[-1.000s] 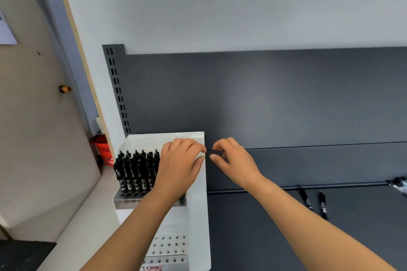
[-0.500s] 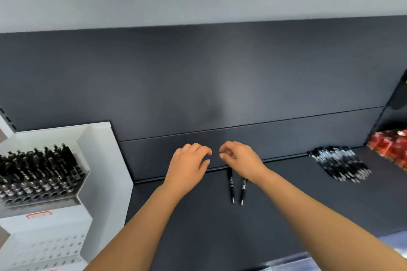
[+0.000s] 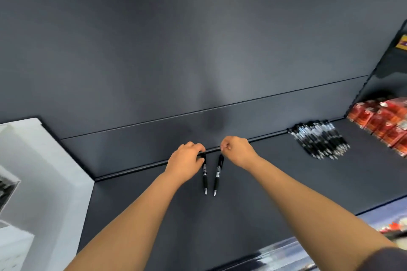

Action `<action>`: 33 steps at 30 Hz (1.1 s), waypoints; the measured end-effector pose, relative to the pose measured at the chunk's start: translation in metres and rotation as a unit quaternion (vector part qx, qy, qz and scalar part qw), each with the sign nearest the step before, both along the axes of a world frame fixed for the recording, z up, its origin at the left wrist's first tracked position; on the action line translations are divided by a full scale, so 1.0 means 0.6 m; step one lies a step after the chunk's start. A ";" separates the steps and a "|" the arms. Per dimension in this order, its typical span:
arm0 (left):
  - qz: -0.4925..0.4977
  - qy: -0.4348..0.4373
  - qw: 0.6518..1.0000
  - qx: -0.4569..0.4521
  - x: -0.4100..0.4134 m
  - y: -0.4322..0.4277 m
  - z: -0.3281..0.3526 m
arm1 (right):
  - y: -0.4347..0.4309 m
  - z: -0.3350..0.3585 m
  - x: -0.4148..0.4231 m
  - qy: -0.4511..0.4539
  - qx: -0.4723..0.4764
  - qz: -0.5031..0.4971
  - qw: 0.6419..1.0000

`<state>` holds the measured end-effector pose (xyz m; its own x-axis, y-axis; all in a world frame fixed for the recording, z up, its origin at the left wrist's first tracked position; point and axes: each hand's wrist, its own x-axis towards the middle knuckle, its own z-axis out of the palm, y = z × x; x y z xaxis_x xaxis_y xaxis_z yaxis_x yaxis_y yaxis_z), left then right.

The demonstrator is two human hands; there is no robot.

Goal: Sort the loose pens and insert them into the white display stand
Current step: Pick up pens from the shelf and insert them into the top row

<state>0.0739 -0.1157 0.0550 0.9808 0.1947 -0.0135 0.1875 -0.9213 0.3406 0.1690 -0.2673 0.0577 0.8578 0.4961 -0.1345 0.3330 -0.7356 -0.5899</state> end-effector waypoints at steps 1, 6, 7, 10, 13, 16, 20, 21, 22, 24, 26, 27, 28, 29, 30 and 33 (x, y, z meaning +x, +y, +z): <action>0.006 0.015 1.000 -0.016 0.011 0.002 -0.010 | 0.004 -0.005 0.005 0.006 -0.015 -0.005 1.000; 0.049 0.085 0.992 -0.075 0.051 0.010 -0.058 | 0.030 -0.037 0.026 0.037 -0.125 -0.040 0.991; 0.056 0.094 0.991 -0.080 0.056 0.011 -0.067 | 0.035 -0.043 0.027 0.043 -0.141 -0.051 0.988; 0.081 0.111 0.986 -0.091 0.074 0.014 -0.088 | 0.056 -0.065 0.030 0.064 -0.167 -0.085 0.980; 0.101 0.123 0.983 -0.094 0.087 0.011 -0.103 | 0.072 -0.085 0.027 0.084 -0.189 -0.094 0.974; 0.113 0.134 0.981 -0.076 0.092 0.008 -0.113 | 0.084 -0.099 0.027 0.086 -0.190 -0.102 0.973; 0.121 0.146 0.980 -0.057 0.100 0.010 -0.116 | 0.088 -0.099 0.035 0.099 -0.176 -0.114 0.973; 0.128 0.148 0.979 -0.061 0.102 0.011 -0.115 | 0.086 -0.096 0.038 0.104 -0.167 -0.122 0.973; 0.136 0.151 0.977 -0.068 0.104 0.013 -0.114 | 0.083 -0.092 0.042 0.115 -0.147 -0.129 0.974; 0.143 0.161 0.973 -0.087 0.105 0.018 -0.113 | 0.075 -0.085 0.049 0.151 -0.071 -0.138 0.976; 0.145 0.160 0.967 -0.135 0.102 0.022 -0.113 | 0.063 -0.075 0.049 0.187 0.019 -0.142 0.972; 0.148 0.148 0.962 -0.175 0.101 0.023 -0.112 | 0.058 -0.070 0.048 0.202 0.061 -0.143 0.967; 0.156 0.123 0.952 -0.232 0.096 0.022 -0.111 | 0.053 -0.063 0.046 0.209 0.093 -0.143 0.963; 0.168 0.095 0.932 -0.305 0.092 0.019 -0.108 | 0.050 -0.055 0.043 0.210 0.119 -0.142 0.960; 0.180 0.069 0.905 -0.378 0.086 0.016 -0.100 | 0.048 -0.046 0.040 0.210 0.142 -0.142 0.957; 0.194 0.005 0.874 -0.445 0.066 0.012 -0.076 | 0.050 -0.017 0.030 0.224 0.183 -0.134 0.948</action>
